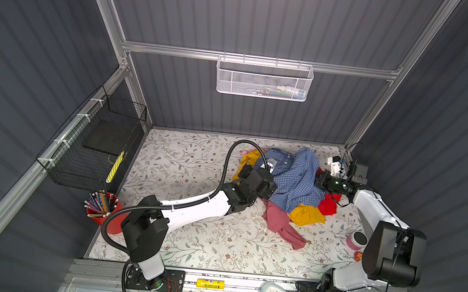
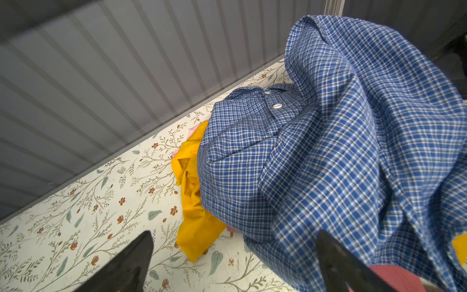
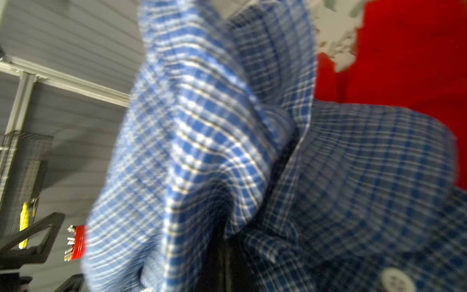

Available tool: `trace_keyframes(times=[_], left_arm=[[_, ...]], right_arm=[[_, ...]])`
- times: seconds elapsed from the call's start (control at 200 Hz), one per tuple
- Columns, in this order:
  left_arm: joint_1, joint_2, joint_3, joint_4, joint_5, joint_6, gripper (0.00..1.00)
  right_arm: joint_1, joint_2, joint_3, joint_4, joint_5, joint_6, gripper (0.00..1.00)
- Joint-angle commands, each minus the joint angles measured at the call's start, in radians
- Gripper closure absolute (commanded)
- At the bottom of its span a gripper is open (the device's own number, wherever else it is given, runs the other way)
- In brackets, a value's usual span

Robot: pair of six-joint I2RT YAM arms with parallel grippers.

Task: Pick out a specific cloth from the pile
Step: 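Lift the shirt high with the right gripper while the left gripper rises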

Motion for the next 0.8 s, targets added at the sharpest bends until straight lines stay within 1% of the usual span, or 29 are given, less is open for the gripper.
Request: trace_keyframes(times=[0.0, 0.175, 0.365, 0.51, 0.64, 0.716, 0.796], left_arm=[[0.026, -0.069, -0.041, 0.025, -0.02, -0.036, 0.0], [0.05, -0.173, -0.108, 0.032, -0.061, -0.036, 0.0], [0.081, -0.302, -0.197, 0.032, -0.124, -0.036, 0.0], [0.099, -0.407, -0.271, 0.029, -0.191, -0.032, 0.0], [0.112, -0.494, -0.312, -0.005, -0.225, -0.017, 0.0], [0.117, -0.539, -0.324, -0.035, -0.259, -0.008, 0.0], [0.122, -0.588, -0.339, -0.056, -0.277, -0.001, 0.0]], right_arm=[[0.045, -0.123, 0.075, -0.002, 0.0, 0.027, 1.0], [0.124, -0.222, 0.189, -0.023, 0.051, 0.077, 1.0], [0.262, -0.219, 0.385, -0.074, 0.12, 0.104, 1.0], [0.41, -0.156, 0.547, -0.076, 0.158, 0.12, 1.0], [0.527, -0.068, 0.722, -0.078, 0.189, 0.148, 1.0], [0.6, 0.004, 0.847, -0.093, 0.194, 0.148, 1.0], [0.671, 0.109, 1.026, -0.153, 0.2, 0.142, 1.0]])
